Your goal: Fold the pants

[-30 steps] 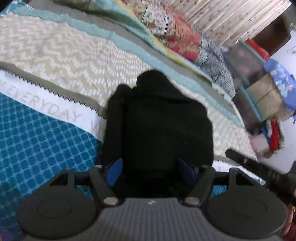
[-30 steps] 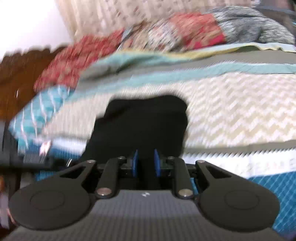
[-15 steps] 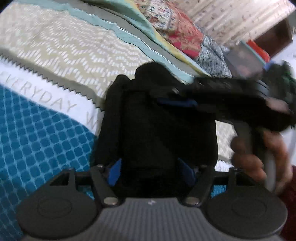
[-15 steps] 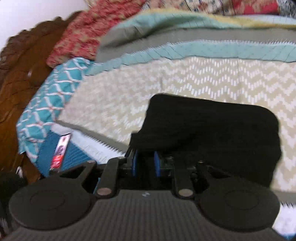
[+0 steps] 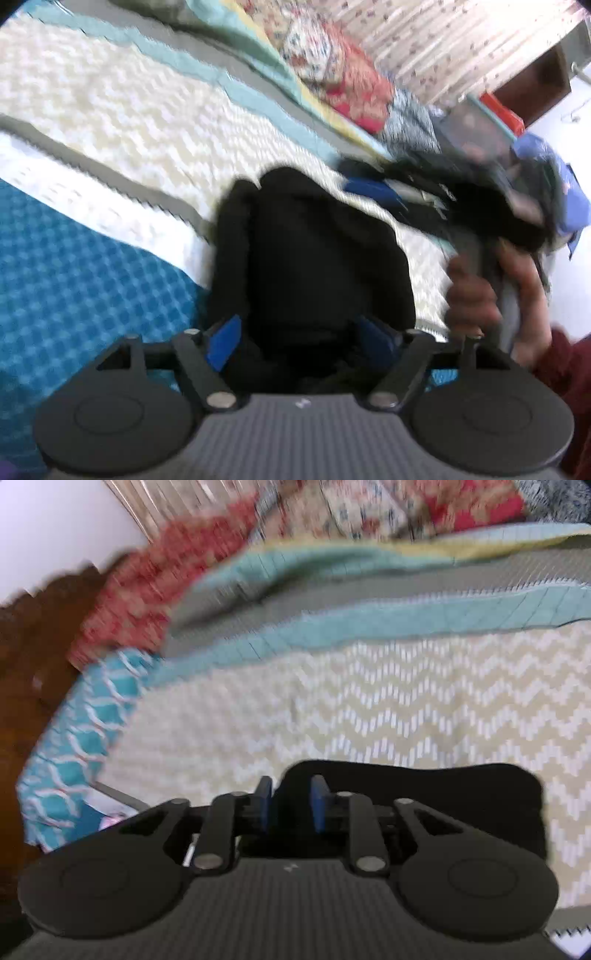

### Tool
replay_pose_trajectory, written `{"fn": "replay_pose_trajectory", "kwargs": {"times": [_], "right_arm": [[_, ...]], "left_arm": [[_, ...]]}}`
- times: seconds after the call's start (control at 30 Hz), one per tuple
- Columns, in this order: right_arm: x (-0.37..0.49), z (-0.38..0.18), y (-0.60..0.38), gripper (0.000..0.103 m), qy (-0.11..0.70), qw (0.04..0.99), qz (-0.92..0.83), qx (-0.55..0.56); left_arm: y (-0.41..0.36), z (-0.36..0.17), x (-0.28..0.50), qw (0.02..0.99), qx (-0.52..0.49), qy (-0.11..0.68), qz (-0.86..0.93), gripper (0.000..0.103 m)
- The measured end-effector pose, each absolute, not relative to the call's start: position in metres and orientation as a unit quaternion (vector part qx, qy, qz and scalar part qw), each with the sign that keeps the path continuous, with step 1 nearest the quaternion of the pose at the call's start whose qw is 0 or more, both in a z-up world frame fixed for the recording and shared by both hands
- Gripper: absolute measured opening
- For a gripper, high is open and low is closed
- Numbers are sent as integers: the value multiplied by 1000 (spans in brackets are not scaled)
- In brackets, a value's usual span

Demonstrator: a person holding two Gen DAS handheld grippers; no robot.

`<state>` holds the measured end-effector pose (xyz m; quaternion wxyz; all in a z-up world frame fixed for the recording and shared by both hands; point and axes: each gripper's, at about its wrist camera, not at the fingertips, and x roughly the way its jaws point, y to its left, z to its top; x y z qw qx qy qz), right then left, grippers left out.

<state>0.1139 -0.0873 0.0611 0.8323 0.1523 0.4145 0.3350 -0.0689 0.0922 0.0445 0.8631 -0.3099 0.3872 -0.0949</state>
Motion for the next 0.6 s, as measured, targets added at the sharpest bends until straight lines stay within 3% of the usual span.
{"fn": "replay_pose_trajectory", "kwargs": {"times": [0.1, 0.17, 0.23, 0.27, 0.6], "right_arm": [[92, 62, -131, 39, 400, 833, 335, 183], [75, 53, -162, 51, 397, 832, 326, 209], [59, 41, -187, 70, 397, 832, 305, 240], [48, 33, -203, 73, 399, 831, 290, 258], [-1, 0, -254, 78, 436, 801, 252, 324]], "left_arm": [[108, 53, -80, 874, -304, 376, -56, 81], [114, 55, -82, 875, -298, 380, -27, 90], [118, 54, -80, 871, -300, 390, -9, 99], [116, 54, -78, 868, -300, 396, -4, 103], [73, 57, -54, 872, -198, 447, 34, 103]]}}
